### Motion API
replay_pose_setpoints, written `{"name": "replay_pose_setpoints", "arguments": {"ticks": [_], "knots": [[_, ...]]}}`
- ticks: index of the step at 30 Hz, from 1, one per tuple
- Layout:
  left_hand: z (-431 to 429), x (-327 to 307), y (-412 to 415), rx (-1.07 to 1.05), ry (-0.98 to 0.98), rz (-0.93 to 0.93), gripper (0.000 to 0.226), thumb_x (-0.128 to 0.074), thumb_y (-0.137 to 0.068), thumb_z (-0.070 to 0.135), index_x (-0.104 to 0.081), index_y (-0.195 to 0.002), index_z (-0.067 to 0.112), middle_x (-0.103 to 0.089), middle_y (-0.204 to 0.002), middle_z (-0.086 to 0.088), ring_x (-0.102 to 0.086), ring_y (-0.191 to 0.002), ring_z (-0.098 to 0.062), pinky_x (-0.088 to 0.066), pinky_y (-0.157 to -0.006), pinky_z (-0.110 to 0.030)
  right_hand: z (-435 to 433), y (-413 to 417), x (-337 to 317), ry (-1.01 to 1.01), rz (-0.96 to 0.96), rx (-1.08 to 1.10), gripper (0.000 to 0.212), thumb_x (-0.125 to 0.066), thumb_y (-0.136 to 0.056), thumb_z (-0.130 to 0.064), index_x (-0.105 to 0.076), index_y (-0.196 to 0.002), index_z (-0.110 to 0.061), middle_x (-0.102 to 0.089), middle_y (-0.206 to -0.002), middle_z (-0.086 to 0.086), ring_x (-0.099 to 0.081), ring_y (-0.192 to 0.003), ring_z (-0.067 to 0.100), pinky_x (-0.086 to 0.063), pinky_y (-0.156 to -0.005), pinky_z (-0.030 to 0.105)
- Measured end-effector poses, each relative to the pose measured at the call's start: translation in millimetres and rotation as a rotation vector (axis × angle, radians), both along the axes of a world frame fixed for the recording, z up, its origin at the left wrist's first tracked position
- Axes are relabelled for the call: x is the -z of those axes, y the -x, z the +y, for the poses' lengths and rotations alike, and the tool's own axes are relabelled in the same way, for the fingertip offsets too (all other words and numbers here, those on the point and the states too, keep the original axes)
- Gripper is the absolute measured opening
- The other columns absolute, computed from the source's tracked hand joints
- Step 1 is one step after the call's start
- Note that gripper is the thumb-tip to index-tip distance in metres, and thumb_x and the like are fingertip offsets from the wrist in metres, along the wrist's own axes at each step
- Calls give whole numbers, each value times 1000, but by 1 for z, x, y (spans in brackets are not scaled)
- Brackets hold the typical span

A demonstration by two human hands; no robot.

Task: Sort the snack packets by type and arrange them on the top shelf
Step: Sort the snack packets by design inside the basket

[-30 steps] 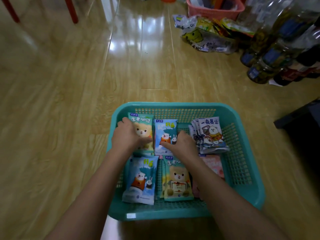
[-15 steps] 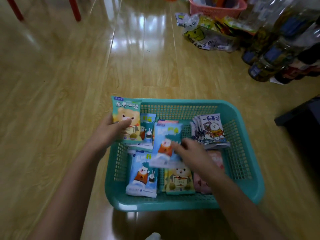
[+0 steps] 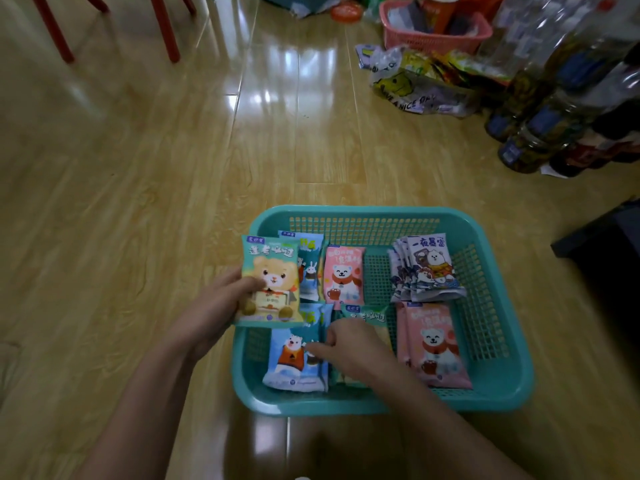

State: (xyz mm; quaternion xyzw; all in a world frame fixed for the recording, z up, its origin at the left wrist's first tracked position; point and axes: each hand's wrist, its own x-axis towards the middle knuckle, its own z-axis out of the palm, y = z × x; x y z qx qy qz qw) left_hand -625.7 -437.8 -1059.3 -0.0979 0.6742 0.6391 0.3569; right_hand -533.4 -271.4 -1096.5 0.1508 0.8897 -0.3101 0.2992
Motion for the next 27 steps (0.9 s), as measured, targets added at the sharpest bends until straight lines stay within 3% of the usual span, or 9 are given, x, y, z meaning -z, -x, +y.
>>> {"name": "replay_pose_setpoints", "arguments": {"ticks": [3,6,8,10,15,18,20,22,27], "knots": [[10,2,-15,124,-46,-21,18,-56,-88,4,-64,-101,13,-75,-93,-8,-72,-76,-18,-59,-70,-30,32,3,-20,72,44,105,29,-52,-91,-42,-57,-82,-15,-54,-77,0,-51,-64,9,-43,-63,24],[32,15,-33,282,20,36,15,-64,-86,15,-65,-100,10,-73,-99,-12,-69,-81,-19,-55,-73,-32,76,5,-36,-17,133,204,27,-52,-92,-37,-59,-103,-13,-59,-95,1,-56,-85,14,-48,-77,30],[52,28,-46,328,93,56,19,-66,-85,22,-64,-97,7,-69,-89,-14,-62,-65,-10,-47,-57,-22,99,5,-42,-63,190,273,23,-53,-92,-33,-58,-102,-13,-61,-96,3,-57,-82,15,-49,-74,32],[72,41,-60,331,158,87,20,-68,-84,20,-59,-91,3,-64,-78,-8,-57,-55,-3,-41,-51,-19,113,3,-45,-65,213,305,19,-54,-92,-32,-58,-98,-14,-59,-86,0,-55,-72,10,-46,-64,28],[99,53,-82,460,331,246,28,-66,-84,27,-56,-104,11,-68,-99,-5,-68,-82,-17,-55,-65,-27,120,-1,-41,-42,162,270,20,-54,-91,-33,-57,-102,-16,-59,-91,1,-59,-81,15,-48,-70,31],[105,51,-83,663,631,469,33,-60,-86,43,-58,-90,10,-68,-90,-7,-65,-82,-21,-54,-73,-35,118,2,-32,-70,147,242,23,-52,-92,-34,-59,-106,-16,-62,-102,5,-60,-90,20,-51,-78,36],[106,44,-81,811,852,649,36,-53,-89,48,-54,-83,12,-65,-92,-6,-62,-86,-22,-51,-74,-32,114,7,-27,-87,157,216,24,-49,-94,-31,-60,-108,-15,-62,-105,5,-60,-90,19,-50,-80,37],[105,34,-72,758,922,786,31,-47,-92,44,-53,-89,15,-63,-94,-5,-60,-91,-22,-46,-75,-32,106,14,-21,-103,205,204,26,-48,-95,-28,-61,-110,-11,-62,-102,5,-56,-87,17,-45,-76,31],[81,37,-15,307,917,943,35,-52,-91,36,-49,-108,5,-53,-106,-11,-48,-101,-25,-40,-86,-34,78,39,0,-66,329,302,26,-49,-95,-25,-63,-109,-9,-66,-108,7,-55,-87,15,-46,-79,30]]}}
